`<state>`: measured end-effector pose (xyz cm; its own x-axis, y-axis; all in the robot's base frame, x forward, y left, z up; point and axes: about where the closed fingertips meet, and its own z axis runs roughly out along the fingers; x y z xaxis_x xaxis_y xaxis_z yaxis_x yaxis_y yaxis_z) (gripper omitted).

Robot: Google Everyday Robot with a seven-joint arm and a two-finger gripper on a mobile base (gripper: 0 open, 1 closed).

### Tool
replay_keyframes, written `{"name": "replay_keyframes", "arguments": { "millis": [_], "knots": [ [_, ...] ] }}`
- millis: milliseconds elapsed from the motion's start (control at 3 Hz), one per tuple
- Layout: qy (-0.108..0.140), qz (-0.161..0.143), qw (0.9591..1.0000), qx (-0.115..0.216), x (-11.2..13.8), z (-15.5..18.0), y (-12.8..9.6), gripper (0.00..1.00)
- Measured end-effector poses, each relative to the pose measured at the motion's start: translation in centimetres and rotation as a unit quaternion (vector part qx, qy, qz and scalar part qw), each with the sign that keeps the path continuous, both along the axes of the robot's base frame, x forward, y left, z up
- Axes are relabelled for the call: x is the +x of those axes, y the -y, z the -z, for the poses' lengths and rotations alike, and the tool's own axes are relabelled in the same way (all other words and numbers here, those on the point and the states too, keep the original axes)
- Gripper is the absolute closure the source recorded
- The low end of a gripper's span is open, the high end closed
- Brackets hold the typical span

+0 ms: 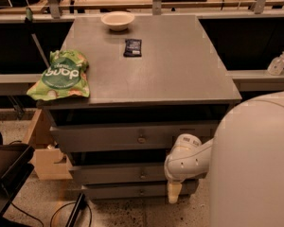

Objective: Open middle drawer

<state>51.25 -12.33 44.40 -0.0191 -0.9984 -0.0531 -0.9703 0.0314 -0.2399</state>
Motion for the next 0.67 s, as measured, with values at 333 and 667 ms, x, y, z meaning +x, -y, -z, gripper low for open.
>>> {"name": "replay_keyframes", "arguments": {
  "millis": [333, 667],
  "knots": [
    [-0.029, -0.005, 0.9995, 0.008, -0.86, -0.33, -1.09, 0.0],
    [-0.079, 0.017, 0.9962, 0.032, -0.84, -0.72, -0.86, 0.02]
  ]
}}
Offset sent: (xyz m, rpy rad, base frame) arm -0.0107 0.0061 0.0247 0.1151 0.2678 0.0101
